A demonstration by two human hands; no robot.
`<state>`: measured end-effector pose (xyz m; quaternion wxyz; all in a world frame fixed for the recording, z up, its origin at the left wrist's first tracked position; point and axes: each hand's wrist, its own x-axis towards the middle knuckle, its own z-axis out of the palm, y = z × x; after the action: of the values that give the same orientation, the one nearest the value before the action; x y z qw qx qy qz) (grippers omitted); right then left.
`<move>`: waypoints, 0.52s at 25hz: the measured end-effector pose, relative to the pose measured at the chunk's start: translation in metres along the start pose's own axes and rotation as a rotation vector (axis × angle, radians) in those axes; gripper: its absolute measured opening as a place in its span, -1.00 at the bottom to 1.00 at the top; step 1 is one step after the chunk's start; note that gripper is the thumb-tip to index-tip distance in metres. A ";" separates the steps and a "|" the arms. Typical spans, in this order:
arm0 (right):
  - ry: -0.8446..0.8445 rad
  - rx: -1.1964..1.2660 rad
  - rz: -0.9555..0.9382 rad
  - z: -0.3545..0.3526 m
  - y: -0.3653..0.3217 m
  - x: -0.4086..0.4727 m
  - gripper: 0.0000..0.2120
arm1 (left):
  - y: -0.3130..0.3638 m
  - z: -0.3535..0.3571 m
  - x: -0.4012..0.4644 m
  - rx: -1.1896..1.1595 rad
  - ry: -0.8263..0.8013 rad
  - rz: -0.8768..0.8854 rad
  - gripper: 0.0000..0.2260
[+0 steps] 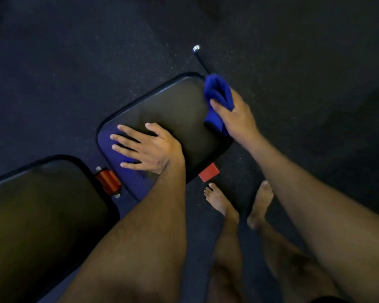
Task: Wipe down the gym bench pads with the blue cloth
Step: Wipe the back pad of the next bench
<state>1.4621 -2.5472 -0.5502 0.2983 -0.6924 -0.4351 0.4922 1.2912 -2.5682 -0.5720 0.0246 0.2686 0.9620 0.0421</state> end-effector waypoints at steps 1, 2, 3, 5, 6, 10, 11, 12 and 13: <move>0.081 0.010 -0.004 0.002 0.011 -0.023 -0.56 | 0.001 -0.002 0.000 -0.011 -0.008 0.002 -0.37; 0.140 0.056 0.026 0.003 0.020 -0.047 -0.55 | 0.001 -0.005 -0.001 -0.019 -0.011 0.005 -0.37; 0.175 0.114 0.076 0.001 0.025 -0.067 -0.56 | 0.002 -0.008 -0.002 -0.021 -0.012 0.010 -0.36; 0.186 0.165 0.148 -0.008 0.035 -0.091 -0.59 | 0.006 -0.015 -0.003 -0.045 -0.097 0.001 -0.35; 0.190 0.146 0.145 -0.017 0.038 -0.102 -0.60 | 0.006 -0.021 -0.003 -0.058 -0.165 -0.003 -0.36; 0.280 0.189 0.178 -0.038 0.035 -0.131 -0.58 | -0.028 -0.056 0.024 0.000 -0.437 0.295 -0.33; 0.304 0.219 0.212 -0.035 0.038 -0.135 -0.55 | -0.041 -0.063 0.035 0.058 -0.401 0.595 -0.33; 0.325 0.238 0.247 -0.030 0.040 -0.140 -0.50 | -0.049 -0.070 0.047 0.118 -0.341 0.958 -0.34; 0.344 0.268 0.274 -0.025 0.040 -0.143 -0.45 | -0.048 -0.073 0.060 0.151 -0.322 1.315 -0.35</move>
<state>1.4783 -2.6931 -0.5154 0.3878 -0.7726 -0.2111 0.4562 1.2105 -2.5830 -0.5051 0.1179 0.8015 0.5832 -0.0596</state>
